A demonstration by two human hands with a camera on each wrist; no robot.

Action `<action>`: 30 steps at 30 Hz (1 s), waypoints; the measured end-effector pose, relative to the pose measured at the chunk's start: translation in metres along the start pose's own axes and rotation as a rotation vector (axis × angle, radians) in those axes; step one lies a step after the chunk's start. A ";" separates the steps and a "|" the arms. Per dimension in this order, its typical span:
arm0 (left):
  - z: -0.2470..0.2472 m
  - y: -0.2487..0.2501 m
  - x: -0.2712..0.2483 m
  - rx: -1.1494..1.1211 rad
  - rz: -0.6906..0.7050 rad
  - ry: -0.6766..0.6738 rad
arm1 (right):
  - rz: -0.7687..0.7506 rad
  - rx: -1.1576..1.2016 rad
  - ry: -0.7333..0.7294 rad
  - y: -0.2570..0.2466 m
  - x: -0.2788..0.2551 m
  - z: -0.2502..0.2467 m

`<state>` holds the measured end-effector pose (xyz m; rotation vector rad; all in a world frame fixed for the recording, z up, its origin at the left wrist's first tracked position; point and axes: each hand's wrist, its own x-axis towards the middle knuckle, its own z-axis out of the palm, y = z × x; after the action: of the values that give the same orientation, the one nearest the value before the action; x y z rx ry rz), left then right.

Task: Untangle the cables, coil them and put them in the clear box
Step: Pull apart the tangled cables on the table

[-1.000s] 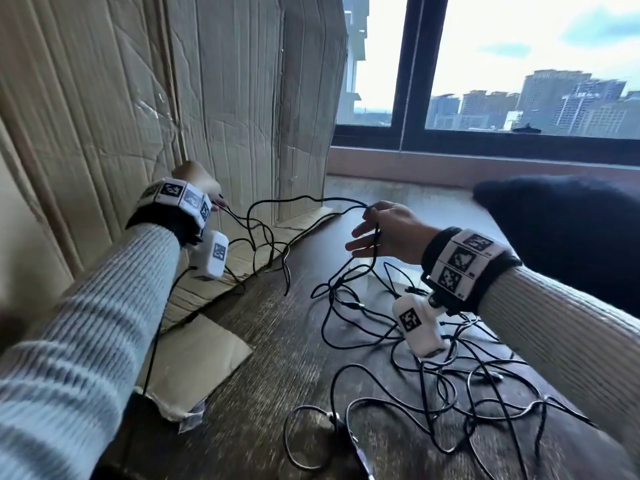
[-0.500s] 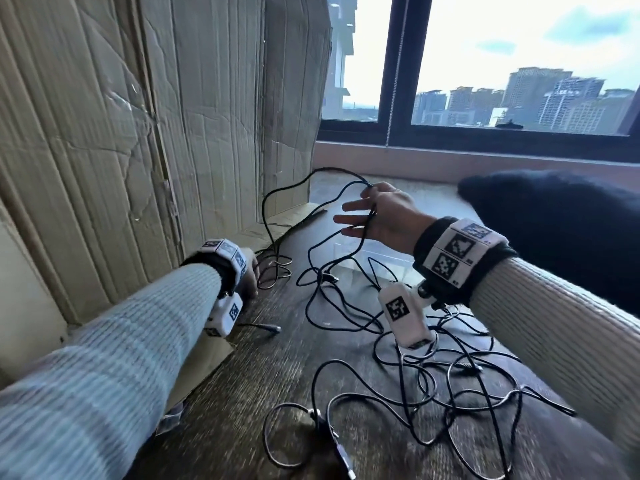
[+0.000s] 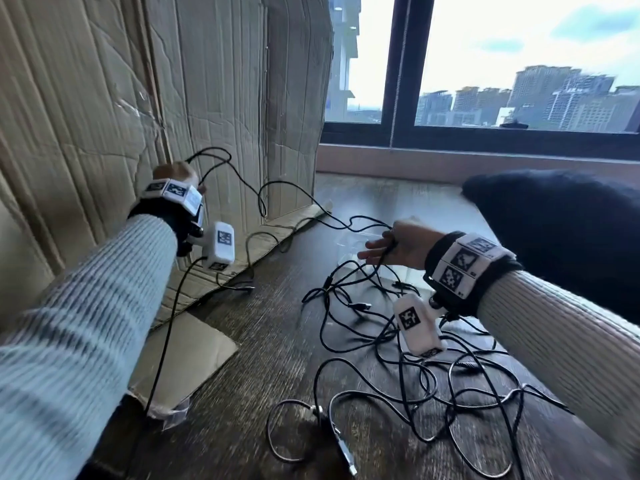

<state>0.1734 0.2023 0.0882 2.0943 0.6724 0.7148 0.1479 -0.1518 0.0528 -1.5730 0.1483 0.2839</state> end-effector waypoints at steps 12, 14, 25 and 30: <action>-0.039 0.107 -0.036 -0.480 0.211 0.007 | -0.056 -0.939 -0.223 0.005 -0.022 0.029; -0.038 0.116 -0.040 -0.481 0.245 0.012 | -0.198 -1.019 -0.140 -0.005 -0.029 0.035; -0.054 0.157 -0.071 -0.566 0.324 -0.068 | -0.387 -0.860 -0.207 -0.037 -0.024 0.059; -0.046 0.141 -0.084 -0.304 0.229 -0.451 | -0.503 -0.153 -0.122 -0.057 -0.041 0.054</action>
<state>0.1136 0.0950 0.2057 1.9658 0.0698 0.4083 0.1197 -0.0997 0.1187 -1.6808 -0.3691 -0.0064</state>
